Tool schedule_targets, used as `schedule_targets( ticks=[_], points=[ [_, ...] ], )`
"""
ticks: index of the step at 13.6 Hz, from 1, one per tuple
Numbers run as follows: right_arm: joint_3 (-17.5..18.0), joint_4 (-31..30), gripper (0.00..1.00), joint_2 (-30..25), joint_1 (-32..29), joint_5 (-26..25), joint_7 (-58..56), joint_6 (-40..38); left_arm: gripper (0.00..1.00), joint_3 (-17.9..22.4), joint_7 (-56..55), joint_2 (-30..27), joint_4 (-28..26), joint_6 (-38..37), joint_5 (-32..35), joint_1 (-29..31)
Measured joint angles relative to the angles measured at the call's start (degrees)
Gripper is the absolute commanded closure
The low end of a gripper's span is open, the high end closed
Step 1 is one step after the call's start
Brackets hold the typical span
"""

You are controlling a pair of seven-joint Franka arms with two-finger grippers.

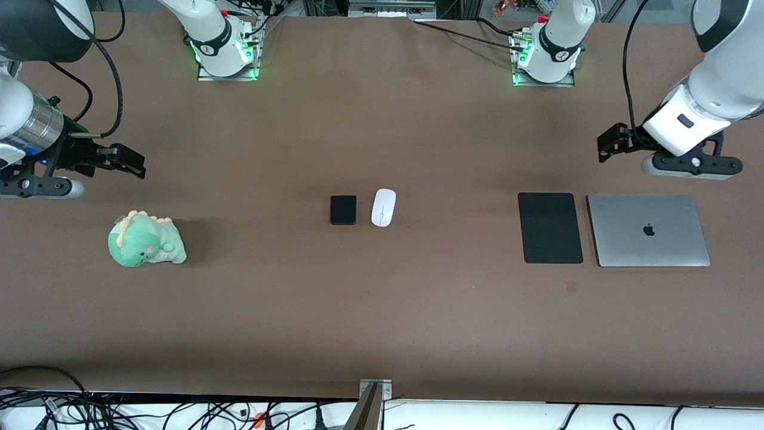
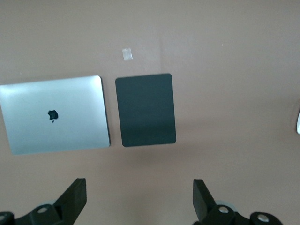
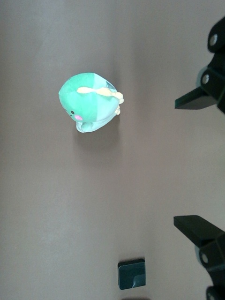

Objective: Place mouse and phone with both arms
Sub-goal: 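Move the left gripper from rest toward the white mouse, then lower the left gripper over the white mouse beside the phone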

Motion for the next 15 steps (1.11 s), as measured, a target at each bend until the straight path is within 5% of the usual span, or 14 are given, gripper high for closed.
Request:
schedule_targets(
  ticks=[8, 15],
  points=[
    [0.03, 0.01, 0.00, 0.00, 0.02, 0.00, 0.00, 0.02, 0.00, -6.37, -0.06, 6.68, 0.14, -2.21, -1.52, -1.32],
    [0.11, 0.03, 0.00, 0.00, 0.07, 0.00, 0.00, 0.03, 0.00, -9.83, -10.10, 18.05, 2.00, 14.25, -1.96, -8.38]
  ],
)
